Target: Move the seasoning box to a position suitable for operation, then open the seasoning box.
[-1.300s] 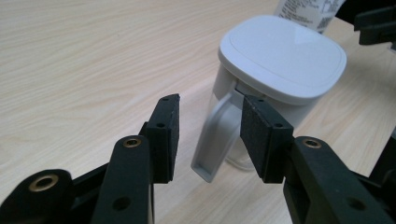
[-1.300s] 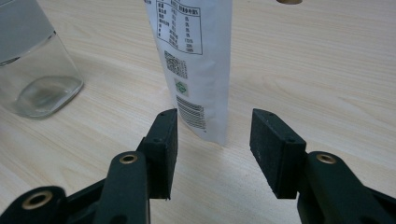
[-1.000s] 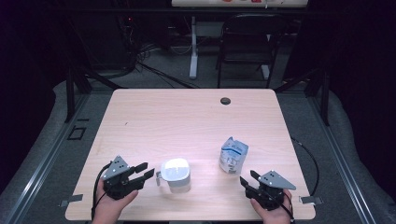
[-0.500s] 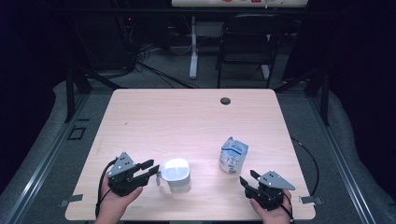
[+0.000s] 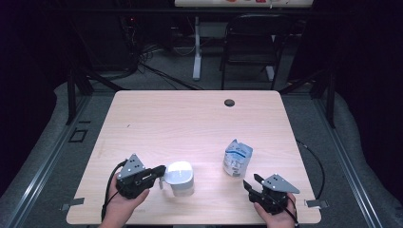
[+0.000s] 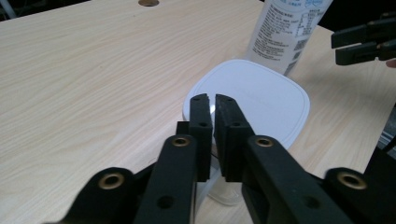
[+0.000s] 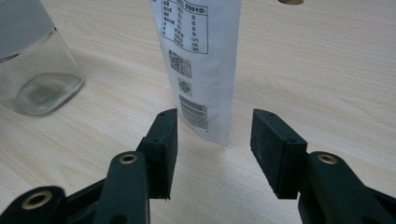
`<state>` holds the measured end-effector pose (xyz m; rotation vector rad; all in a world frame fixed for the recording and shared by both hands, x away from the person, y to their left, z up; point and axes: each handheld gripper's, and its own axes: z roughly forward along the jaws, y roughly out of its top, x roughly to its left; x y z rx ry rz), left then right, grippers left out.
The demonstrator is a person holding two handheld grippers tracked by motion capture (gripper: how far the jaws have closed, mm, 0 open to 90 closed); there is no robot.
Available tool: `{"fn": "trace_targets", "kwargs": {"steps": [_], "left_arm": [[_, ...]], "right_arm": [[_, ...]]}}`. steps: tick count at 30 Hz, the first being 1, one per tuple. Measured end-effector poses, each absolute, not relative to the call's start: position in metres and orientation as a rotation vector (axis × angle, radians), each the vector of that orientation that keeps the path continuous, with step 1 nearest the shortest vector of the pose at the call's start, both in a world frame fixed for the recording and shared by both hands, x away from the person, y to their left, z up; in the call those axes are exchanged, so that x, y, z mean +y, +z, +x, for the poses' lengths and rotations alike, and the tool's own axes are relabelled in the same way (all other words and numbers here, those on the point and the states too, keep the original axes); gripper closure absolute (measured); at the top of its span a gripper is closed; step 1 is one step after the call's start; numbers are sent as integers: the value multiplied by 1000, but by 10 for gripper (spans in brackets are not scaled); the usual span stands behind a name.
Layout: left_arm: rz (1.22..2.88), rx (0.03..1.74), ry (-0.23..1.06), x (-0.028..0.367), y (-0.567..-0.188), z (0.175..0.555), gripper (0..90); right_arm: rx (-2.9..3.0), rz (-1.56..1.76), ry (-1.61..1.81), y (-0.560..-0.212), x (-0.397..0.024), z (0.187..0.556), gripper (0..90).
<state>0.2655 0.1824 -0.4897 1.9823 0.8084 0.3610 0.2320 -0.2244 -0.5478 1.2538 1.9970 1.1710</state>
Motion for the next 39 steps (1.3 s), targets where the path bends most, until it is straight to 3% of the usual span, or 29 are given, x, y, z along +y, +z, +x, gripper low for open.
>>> {"fn": "trace_targets", "kwargs": {"steps": [10, 22, 39], "left_arm": [[1980, 802, 360, 180, -489, 265, 900], [2002, 801, 363, 176, -492, 265, 900], [1998, 793, 361, 175, -492, 266, 900]], "right_arm": [[1995, 1249, 1174, -547, -225, 232, 525], [2037, 1175, 1207, -538, -216, 227, 659], [2076, 1078, 1264, -524, -198, 220, 722]]}}
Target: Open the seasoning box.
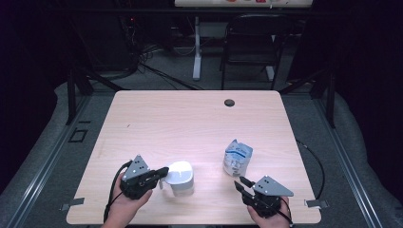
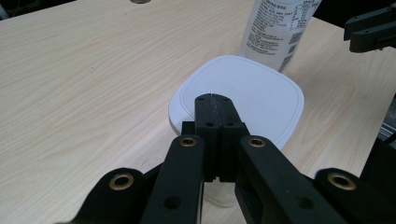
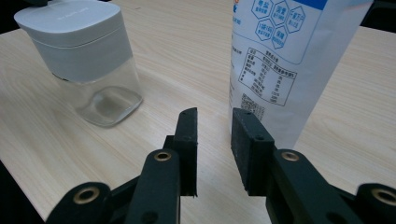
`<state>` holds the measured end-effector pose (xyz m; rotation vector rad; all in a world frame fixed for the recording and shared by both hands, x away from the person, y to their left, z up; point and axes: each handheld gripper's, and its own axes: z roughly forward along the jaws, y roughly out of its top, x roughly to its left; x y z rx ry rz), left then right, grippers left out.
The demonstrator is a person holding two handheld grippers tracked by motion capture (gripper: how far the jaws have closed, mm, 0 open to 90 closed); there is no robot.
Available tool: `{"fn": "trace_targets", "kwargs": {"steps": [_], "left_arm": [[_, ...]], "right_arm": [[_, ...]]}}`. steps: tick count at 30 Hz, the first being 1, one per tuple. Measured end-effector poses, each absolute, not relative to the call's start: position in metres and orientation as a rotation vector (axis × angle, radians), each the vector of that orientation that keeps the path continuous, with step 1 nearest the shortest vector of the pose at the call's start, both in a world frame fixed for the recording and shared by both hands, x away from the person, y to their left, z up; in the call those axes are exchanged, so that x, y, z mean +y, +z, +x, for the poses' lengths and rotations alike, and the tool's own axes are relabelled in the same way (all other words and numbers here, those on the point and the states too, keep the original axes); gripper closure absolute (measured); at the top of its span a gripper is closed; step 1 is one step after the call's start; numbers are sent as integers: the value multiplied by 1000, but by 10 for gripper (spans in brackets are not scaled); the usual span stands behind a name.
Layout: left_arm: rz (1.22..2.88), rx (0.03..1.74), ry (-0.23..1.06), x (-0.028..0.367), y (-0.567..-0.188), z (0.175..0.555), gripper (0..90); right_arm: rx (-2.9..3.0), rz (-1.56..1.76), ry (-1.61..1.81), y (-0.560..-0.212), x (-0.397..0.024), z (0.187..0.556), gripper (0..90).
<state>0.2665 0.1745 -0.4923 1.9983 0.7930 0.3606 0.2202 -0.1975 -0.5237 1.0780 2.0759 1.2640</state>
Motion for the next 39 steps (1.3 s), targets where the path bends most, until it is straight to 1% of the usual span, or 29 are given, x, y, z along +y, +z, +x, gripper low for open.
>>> {"fn": "trace_targets", "kwargs": {"steps": [11, 17, 24, 27, 28, 33, 39], "left_arm": [[2009, 793, 367, 174, -492, 267, 900], [2011, 789, 352, 176, -491, 269, 900], [2018, 787, 347, 176, -491, 269, 900], [2018, 789, 345, 177, -490, 269, 900], [2021, 786, 350, 177, -490, 269, 900], [2019, 792, 352, 178, -490, 269, 900], [2020, 796, 349, 179, -490, 268, 900]], "right_arm": [[2094, 1060, 1281, -518, -189, 219, 722], [2125, 1045, 1301, -511, -179, 222, 740], [2144, 1011, 1284, -508, -168, 228, 691], [2148, 1012, 1292, -507, -164, 232, 692], [2149, 1012, 1293, -507, -162, 233, 700], [2182, 1000, 1305, -505, -153, 239, 797], [2192, 989, 1318, -507, -142, 244, 842]]}}
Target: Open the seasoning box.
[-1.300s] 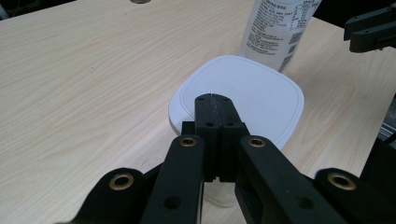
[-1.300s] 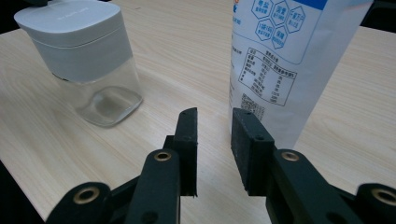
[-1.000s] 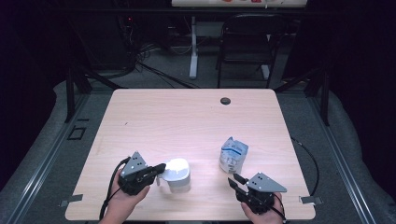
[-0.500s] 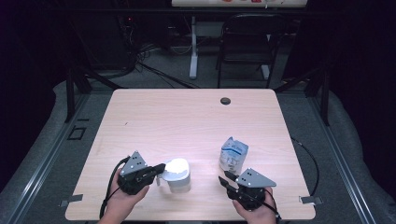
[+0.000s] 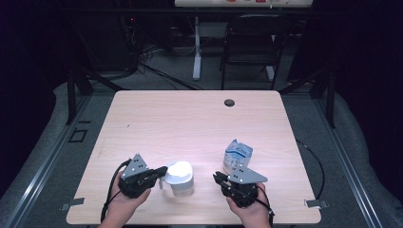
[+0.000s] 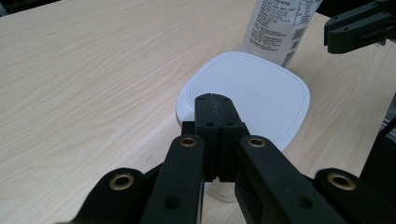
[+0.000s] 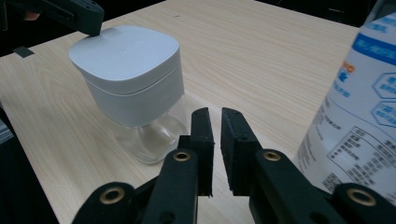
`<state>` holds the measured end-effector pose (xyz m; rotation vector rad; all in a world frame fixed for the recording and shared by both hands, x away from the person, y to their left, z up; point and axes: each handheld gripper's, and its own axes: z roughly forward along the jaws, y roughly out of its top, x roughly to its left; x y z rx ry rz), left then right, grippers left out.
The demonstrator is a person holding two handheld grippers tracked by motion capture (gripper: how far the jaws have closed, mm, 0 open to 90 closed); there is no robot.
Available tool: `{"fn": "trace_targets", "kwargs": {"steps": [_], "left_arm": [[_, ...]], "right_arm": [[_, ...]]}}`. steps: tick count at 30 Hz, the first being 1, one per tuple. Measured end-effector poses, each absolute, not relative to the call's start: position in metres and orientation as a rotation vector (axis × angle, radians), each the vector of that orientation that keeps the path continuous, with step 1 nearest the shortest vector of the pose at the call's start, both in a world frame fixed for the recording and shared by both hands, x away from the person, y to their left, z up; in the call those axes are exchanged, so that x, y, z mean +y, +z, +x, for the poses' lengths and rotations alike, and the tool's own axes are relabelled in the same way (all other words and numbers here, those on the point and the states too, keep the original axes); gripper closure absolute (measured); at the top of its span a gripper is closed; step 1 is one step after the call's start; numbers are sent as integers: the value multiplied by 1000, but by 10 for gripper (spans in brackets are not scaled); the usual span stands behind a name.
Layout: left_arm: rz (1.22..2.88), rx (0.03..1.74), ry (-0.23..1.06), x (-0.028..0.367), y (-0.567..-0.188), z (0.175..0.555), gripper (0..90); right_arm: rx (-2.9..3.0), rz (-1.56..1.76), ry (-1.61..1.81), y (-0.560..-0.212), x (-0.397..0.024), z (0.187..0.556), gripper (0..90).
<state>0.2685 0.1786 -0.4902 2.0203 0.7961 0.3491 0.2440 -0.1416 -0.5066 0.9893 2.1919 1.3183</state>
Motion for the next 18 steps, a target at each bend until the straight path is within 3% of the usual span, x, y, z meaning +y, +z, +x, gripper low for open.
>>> {"fn": "trace_targets", "kwargs": {"steps": [18], "left_arm": [[2017, 799, 361, 181, -490, 268, 900]], "right_arm": [[2242, 947, 1337, -505, -121, 253, 881]]}}
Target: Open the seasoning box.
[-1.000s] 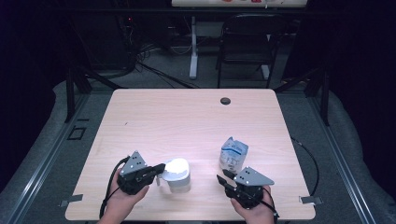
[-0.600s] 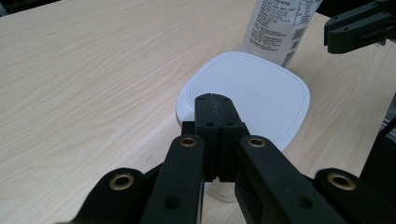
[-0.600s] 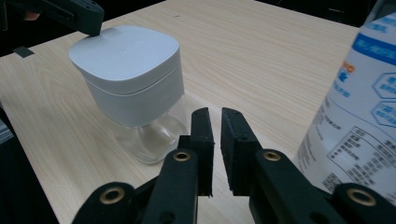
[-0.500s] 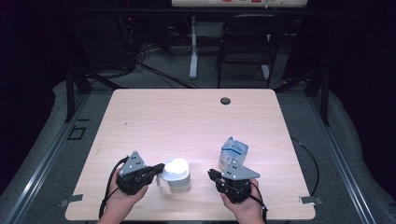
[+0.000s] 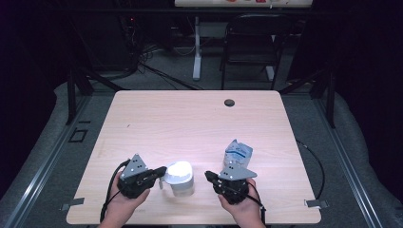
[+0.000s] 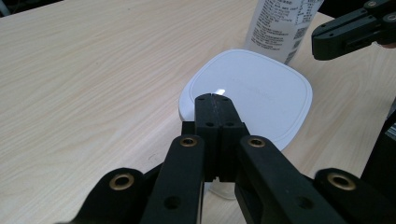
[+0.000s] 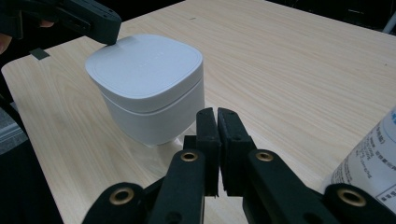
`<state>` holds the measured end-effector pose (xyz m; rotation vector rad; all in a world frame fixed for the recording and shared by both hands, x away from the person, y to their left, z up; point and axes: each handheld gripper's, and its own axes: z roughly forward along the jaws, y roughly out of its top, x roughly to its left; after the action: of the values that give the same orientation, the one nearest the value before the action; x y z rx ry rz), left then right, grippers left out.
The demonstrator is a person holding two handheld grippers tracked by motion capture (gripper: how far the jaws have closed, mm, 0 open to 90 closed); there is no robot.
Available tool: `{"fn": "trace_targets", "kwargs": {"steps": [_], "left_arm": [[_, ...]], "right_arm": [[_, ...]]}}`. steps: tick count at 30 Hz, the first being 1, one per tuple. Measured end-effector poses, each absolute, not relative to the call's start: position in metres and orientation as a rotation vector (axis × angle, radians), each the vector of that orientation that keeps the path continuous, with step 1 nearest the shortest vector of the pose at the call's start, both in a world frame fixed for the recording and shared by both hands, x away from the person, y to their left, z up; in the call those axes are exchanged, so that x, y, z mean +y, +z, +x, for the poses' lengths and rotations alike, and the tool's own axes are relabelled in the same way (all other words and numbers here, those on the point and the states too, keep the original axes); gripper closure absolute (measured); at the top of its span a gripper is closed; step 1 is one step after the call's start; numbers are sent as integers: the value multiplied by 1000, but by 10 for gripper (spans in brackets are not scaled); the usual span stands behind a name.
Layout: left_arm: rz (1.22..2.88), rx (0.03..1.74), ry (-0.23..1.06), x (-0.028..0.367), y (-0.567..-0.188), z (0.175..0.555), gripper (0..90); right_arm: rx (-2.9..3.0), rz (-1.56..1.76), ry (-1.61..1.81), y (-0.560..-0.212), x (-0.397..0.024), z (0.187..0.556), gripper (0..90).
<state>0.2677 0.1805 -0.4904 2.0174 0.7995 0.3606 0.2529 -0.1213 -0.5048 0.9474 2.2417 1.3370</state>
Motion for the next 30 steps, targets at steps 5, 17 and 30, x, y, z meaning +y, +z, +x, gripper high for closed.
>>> {"fn": "trace_targets", "kwargs": {"steps": [5, 17, 30], "left_arm": [[2019, 799, 362, 181, -490, 268, 900], [2016, 801, 361, 181, -491, 268, 900], [2013, 803, 363, 181, -491, 267, 900]], "right_arm": [[2251, 937, 1342, -505, -118, 254, 886], [2294, 916, 1339, -509, -108, 256, 885], [2320, 903, 1337, -514, -100, 258, 887]]}}
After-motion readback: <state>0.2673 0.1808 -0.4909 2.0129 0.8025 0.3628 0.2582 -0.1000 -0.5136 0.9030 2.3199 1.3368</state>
